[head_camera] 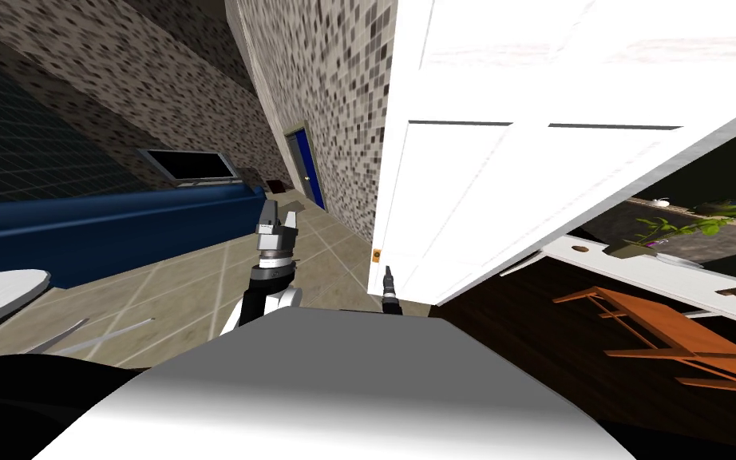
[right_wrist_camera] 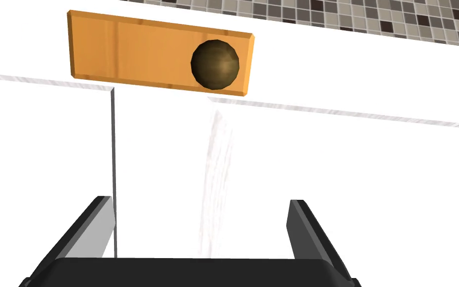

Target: Push the door open

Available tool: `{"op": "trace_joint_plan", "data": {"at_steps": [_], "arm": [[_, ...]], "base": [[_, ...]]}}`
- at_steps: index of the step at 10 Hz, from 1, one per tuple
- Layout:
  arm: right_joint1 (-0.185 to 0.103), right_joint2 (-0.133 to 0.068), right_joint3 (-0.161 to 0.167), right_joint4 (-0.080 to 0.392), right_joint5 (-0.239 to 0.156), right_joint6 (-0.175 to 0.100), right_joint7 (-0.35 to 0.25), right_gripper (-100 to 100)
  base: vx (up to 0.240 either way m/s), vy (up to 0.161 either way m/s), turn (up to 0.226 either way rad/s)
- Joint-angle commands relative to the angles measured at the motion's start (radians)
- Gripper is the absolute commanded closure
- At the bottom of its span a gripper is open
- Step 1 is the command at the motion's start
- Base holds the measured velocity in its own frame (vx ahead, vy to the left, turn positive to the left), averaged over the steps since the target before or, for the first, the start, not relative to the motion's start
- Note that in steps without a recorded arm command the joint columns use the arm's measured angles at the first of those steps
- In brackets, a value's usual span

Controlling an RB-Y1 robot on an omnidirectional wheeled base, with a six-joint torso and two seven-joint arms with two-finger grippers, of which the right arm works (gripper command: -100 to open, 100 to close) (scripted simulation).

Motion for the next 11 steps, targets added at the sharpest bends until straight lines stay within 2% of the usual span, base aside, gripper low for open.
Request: {"op": "trace_joint_plan", "data": {"at_steps": [1,3,6,7,8,11], "arm": [[0.031,0.004,0.037,-0.038,-0.027,-0.007,0.031,-100],[0.064,0.022,0.083,-0.069,-0.056,-0.025,0.063,-100],[0.101,0.052,0.132,-0.102,-0.088,-0.044,0.097,-100],[0.081,0.049,0.12,-0.077,-0.082,-0.043,0.084,-100],[0.073,0.027,0.111,-0.071,-0.077,-0.04,0.079,-100],[0.055,0.007,0.089,-0.059,-0.067,-0.027,0.067,-100]], "base": [[-0.042,-0.005,-0.063],[-0.051,0.007,-0.063],[-0.074,0.044,-0.042],[-0.037,0.035,-0.011],[0.102,-0.014,0.003],[0.202,-0.018,0.007]]}}
